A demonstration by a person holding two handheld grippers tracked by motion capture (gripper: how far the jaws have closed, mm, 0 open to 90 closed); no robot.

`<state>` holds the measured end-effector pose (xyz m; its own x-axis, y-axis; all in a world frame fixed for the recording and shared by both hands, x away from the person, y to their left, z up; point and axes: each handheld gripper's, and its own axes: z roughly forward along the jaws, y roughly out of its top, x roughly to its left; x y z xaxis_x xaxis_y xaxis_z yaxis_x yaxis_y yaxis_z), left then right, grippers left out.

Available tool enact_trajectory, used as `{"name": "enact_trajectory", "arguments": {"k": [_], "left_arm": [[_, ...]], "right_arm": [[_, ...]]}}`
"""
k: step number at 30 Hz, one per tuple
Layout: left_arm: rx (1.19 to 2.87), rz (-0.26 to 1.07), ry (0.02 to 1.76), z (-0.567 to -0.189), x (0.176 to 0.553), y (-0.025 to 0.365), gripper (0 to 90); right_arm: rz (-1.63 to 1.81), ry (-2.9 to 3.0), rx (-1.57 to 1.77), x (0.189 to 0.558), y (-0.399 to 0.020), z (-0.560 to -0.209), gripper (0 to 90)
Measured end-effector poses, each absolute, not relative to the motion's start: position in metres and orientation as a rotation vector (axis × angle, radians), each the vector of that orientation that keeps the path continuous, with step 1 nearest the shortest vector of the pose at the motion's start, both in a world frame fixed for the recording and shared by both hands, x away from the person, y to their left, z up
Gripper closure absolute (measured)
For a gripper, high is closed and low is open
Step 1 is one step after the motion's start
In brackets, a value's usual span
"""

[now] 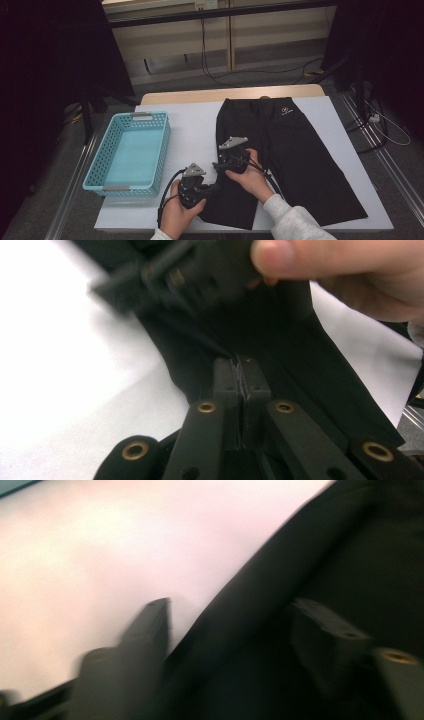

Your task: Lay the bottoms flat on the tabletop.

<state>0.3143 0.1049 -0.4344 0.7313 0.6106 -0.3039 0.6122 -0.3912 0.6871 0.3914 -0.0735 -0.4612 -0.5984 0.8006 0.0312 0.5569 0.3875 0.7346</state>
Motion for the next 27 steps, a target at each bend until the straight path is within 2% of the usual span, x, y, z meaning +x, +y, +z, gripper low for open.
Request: {"name": "enact_trajectory", "arguments": {"k": [1,3,4,6,9,20,27], "left_arm": [[2.097,-0.003,0.922,-0.434,0.314,0.105,88.7],[2.093,-0.004,0.921,-0.433,0.314,0.106,88.8],[2.095,-0.005,0.917,-0.433,0.315,0.106,88.8],[2.092,0.002,0.917,-0.432,0.315,0.106,88.8],[2.089,-0.002,0.914,-0.432,0.315,0.105,88.9],[2.052,-0.019,0.889,-0.426,0.318,0.1,88.9],[2.068,-0.038,0.862,-0.428,0.319,0.089,88.9]], "right_arm": [[1.042,2.306,1.212,0.393,-0.077,-0.462,36.6],[1.025,2.273,1.236,0.396,-0.084,-0.461,52.7],[1.034,2.272,1.25,0.398,-0.088,-0.461,56.5],[1.058,2.271,1.281,0.4,-0.093,-0.459,73.3],[1.083,2.281,1.285,0.401,-0.099,-0.459,86.8],[1.082,2.246,1.266,0.381,-0.13,-0.429,89.0],[0.943,2.333,1.264,0.36,-0.152,-0.431,88.9]]}}
